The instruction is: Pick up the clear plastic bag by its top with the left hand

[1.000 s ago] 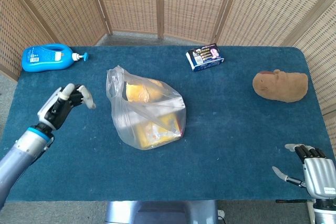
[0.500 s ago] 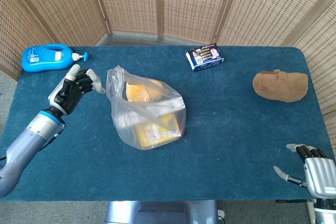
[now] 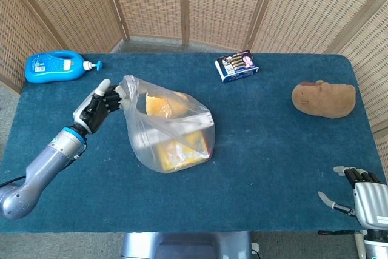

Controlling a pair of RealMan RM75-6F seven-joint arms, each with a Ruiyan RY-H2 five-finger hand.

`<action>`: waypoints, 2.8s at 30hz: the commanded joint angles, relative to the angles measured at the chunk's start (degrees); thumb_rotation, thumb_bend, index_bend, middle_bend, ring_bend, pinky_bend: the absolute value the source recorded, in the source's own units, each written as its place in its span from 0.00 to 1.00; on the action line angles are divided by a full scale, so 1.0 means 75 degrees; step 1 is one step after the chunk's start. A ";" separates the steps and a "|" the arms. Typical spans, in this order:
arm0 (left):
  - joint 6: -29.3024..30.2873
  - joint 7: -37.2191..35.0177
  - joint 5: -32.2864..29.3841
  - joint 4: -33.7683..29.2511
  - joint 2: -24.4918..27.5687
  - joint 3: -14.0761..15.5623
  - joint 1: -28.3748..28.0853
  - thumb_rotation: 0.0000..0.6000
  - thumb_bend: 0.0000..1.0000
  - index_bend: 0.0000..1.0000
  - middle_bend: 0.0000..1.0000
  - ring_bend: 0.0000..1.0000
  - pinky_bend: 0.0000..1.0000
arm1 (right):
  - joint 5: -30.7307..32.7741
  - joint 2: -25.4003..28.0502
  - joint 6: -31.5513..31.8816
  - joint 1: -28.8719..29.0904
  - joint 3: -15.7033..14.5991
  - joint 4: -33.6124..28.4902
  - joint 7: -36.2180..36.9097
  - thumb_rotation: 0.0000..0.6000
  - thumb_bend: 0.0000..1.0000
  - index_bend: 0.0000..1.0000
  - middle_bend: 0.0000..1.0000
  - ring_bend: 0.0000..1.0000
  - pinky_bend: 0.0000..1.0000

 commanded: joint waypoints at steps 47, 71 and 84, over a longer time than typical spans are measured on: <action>-0.2193 -0.0208 -0.0365 0.0362 -0.0899 -0.1530 -0.0438 0.00 0.24 0.36 0.38 0.39 0.40 | 0.0048 0.0010 0.0152 -0.0208 -0.0019 0.0194 0.0350 0.46 0.22 0.34 0.41 0.38 0.33; -0.1991 -0.0860 -0.3501 0.0750 -0.1341 -0.2224 -0.1021 0.00 0.40 0.39 0.49 0.53 0.56 | 0.0020 0.0040 0.0287 -0.0315 -0.0013 0.0211 0.0414 0.45 0.22 0.34 0.41 0.37 0.32; -0.1543 0.0413 -0.3523 0.0266 -0.0862 -0.2049 -0.1195 0.07 0.68 0.45 0.56 0.66 0.74 | -0.0047 0.0028 0.0266 -0.0277 0.0003 0.0129 0.0360 0.46 0.22 0.34 0.41 0.37 0.32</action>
